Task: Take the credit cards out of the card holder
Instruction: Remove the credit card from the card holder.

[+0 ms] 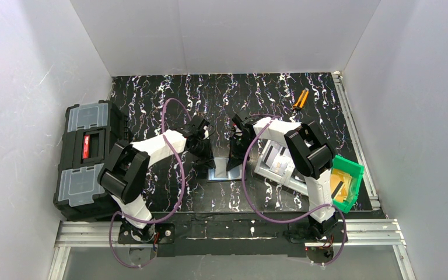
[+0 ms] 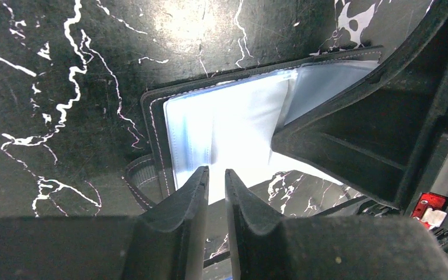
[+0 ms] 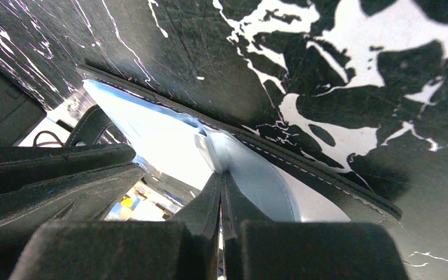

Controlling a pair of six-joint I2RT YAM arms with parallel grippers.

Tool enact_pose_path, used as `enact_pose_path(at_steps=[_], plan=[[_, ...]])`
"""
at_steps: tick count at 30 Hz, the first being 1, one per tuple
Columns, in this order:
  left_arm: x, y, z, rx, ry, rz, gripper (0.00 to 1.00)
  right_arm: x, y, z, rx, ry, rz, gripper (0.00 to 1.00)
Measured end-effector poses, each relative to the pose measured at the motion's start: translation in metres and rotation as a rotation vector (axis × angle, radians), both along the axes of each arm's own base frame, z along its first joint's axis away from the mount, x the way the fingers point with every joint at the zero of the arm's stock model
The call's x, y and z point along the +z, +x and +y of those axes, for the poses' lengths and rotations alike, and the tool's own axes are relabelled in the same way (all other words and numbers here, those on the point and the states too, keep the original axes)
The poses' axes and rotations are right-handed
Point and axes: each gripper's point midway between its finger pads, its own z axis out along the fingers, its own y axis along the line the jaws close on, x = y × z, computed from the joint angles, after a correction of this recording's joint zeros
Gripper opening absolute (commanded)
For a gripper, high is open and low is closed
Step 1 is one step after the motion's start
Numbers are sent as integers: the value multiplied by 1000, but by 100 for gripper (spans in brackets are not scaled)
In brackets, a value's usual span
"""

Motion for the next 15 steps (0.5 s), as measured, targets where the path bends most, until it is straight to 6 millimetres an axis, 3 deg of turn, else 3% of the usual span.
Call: enact_pose_path(at_steps=[15], plan=[[-11,1,-3,-5,-5,18,20,0,0,0,-1,3,6,3]])
